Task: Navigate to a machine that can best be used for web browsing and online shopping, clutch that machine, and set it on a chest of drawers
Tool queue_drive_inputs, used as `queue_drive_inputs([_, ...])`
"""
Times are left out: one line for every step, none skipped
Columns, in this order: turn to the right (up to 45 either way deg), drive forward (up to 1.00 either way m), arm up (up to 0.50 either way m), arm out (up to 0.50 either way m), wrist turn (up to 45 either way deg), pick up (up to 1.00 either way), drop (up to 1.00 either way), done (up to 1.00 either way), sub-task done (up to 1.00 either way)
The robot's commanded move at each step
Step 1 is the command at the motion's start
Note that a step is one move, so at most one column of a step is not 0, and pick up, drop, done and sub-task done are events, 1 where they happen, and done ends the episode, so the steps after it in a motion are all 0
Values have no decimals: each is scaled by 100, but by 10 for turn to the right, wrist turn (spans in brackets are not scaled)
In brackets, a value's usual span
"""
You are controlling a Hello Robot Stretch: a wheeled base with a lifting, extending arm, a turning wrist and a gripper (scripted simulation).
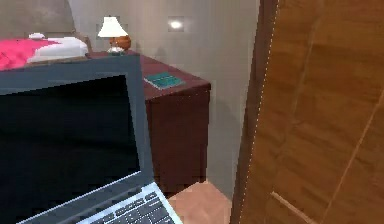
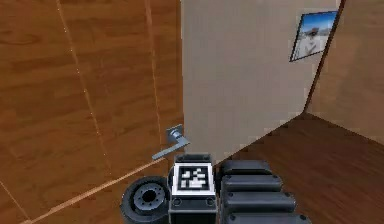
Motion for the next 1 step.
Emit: queue_drive_inputs([90,0,0,0,0,0,0,0,0])
